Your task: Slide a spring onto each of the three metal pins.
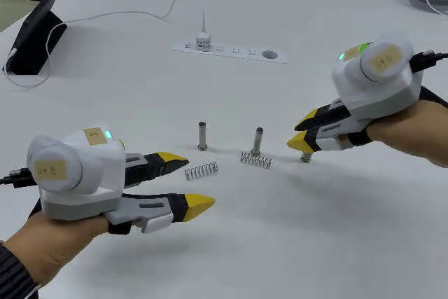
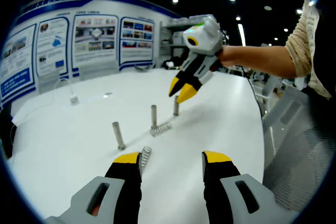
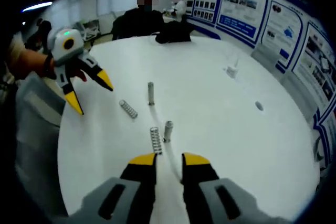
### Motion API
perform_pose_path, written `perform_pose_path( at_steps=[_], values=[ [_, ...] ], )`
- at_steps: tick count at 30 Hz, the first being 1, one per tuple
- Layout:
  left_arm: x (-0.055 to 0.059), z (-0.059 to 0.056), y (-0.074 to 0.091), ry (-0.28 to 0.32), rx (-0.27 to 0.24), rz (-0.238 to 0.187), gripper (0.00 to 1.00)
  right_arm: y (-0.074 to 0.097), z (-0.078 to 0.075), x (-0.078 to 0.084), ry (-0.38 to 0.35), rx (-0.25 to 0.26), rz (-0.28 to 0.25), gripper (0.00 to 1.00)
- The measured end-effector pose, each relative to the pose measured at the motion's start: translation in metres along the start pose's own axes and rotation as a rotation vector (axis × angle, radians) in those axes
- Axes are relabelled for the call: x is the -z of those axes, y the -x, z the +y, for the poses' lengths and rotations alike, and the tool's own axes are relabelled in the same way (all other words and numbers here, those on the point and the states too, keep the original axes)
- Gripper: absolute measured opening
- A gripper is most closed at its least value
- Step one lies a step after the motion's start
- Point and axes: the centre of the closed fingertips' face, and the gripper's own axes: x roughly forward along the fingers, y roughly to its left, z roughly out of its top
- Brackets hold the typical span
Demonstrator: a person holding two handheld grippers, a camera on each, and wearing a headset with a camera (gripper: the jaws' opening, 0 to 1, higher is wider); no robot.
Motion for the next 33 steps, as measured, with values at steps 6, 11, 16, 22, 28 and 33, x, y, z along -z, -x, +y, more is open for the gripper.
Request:
perform_pose_path(
  at_steps=[6, 11, 16, 22, 28, 33],
  values=[
    [0.001, 0.001, 0.002, 0.002, -0.005, 0.004, 0.46, -0.018, 0.014, -0.001, 0.032, -0.049, 0.023, 0.2],
    [0.002, 0.001, 0.002, 0.002, -0.01, 0.005, 0.46, -0.032, 0.02, 0.003, 0.049, -0.081, 0.049, 0.19],
    [0.002, 0.001, 0.002, 0.002, -0.013, 0.01, 0.46, -0.043, 0.021, 0.009, 0.053, -0.105, 0.073, 0.18],
    [0.002, 0.001, 0.004, 0.002, -0.02, 0.013, 0.46, -0.05, 0.021, 0.016, 0.055, -0.122, 0.097, 0.17],
    [0.001, 0.0, 0.004, 0.0, -0.025, 0.017, 0.45, -0.059, 0.015, 0.022, 0.046, -0.139, 0.117, 0.15],
    [0.001, 0.001, 0.005, -0.001, -0.03, 0.019, 0.45, -0.06, 0.017, 0.024, 0.036, -0.159, 0.129, 0.13]
  ],
)
